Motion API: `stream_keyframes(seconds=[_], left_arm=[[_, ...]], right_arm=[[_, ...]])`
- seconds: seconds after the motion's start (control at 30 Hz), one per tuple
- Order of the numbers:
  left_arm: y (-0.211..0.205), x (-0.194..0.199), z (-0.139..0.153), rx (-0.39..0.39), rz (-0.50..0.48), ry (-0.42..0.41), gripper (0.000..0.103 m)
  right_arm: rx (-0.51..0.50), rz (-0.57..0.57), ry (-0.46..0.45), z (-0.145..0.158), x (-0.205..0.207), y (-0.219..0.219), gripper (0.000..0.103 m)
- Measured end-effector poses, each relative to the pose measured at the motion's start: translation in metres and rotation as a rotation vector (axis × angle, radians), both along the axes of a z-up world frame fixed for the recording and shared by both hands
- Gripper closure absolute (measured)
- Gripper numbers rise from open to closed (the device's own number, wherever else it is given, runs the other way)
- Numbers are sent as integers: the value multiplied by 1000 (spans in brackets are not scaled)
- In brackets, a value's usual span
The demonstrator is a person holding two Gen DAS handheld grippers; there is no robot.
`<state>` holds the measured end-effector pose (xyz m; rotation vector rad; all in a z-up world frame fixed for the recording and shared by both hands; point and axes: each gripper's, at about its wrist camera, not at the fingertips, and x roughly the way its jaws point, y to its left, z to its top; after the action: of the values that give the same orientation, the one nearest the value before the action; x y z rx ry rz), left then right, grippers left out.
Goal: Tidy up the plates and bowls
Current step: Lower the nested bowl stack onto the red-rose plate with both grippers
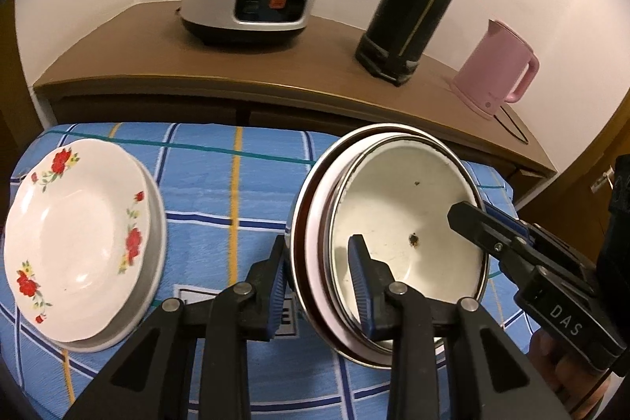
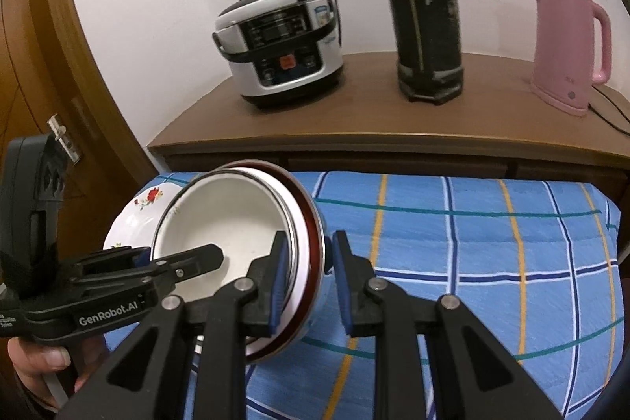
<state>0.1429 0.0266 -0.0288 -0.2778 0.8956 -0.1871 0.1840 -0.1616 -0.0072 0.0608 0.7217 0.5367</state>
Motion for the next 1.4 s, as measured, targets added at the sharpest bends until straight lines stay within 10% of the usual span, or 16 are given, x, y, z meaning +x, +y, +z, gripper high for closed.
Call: stream_keyframes(seconds=[1.4], left_arm=[[104, -27, 10, 6, 226, -19, 71]], right_arm=[[-69, 216, -51, 19, -1, 121, 81]])
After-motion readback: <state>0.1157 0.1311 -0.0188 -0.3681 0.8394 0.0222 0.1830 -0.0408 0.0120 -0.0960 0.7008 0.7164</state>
